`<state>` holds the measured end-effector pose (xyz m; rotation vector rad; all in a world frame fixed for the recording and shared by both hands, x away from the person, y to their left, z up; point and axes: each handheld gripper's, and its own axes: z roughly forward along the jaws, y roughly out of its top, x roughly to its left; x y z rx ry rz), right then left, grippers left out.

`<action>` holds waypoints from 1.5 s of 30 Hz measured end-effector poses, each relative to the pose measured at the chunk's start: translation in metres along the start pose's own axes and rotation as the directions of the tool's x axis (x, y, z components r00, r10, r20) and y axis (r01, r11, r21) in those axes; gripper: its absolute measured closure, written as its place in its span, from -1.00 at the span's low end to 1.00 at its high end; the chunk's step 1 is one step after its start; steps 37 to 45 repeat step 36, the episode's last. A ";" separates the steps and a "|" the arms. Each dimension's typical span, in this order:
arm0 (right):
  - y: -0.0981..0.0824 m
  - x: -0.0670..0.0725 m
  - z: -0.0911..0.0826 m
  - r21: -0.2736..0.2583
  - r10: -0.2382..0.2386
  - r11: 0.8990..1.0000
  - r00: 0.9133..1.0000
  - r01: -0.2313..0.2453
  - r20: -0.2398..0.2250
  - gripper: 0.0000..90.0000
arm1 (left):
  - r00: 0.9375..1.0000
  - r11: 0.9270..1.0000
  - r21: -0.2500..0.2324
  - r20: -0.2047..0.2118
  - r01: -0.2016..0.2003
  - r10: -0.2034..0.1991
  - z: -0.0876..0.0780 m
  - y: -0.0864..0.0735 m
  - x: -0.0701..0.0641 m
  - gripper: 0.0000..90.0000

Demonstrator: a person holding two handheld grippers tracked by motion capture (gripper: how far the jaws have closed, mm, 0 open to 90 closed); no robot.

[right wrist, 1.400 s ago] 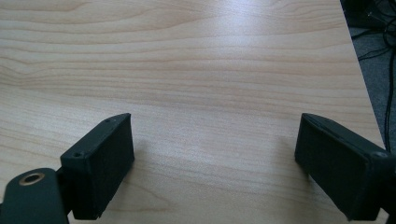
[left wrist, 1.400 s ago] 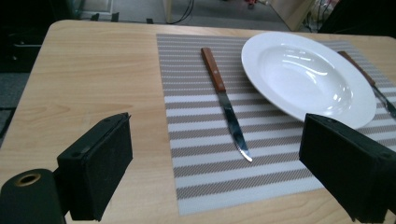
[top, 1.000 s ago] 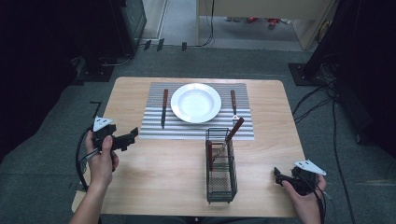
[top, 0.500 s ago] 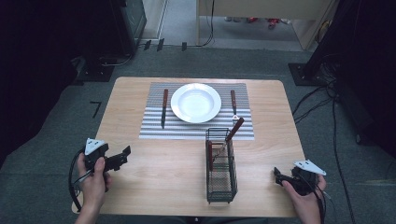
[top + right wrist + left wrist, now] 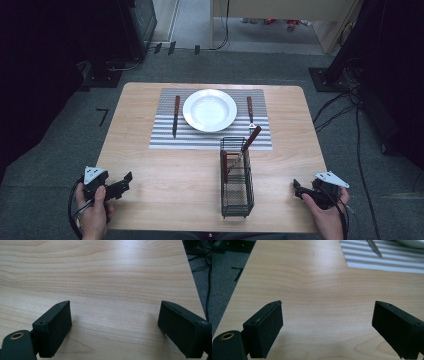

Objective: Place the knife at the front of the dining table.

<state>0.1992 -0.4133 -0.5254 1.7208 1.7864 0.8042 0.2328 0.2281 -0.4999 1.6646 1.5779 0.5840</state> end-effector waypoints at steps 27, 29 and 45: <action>0.000 0.000 0.000 0.000 0.000 1.000 1.000 0.000 0.000 -0.75 | 0.985 0.988 0.102 -0.112 -0.117 0.128 0.002 -0.019 0.018 -0.87; 0.000 0.000 0.000 0.000 0.000 1.000 1.000 0.000 0.000 -0.75 | 0.986 0.986 0.111 -0.101 -0.125 0.136 0.004 -0.018 0.018 -0.93; 0.000 0.000 0.000 -0.001 0.000 1.000 1.000 0.000 0.000 -0.74 | 0.985 0.986 0.118 -0.109 -0.118 0.131 0.006 -0.017 0.017 -1.00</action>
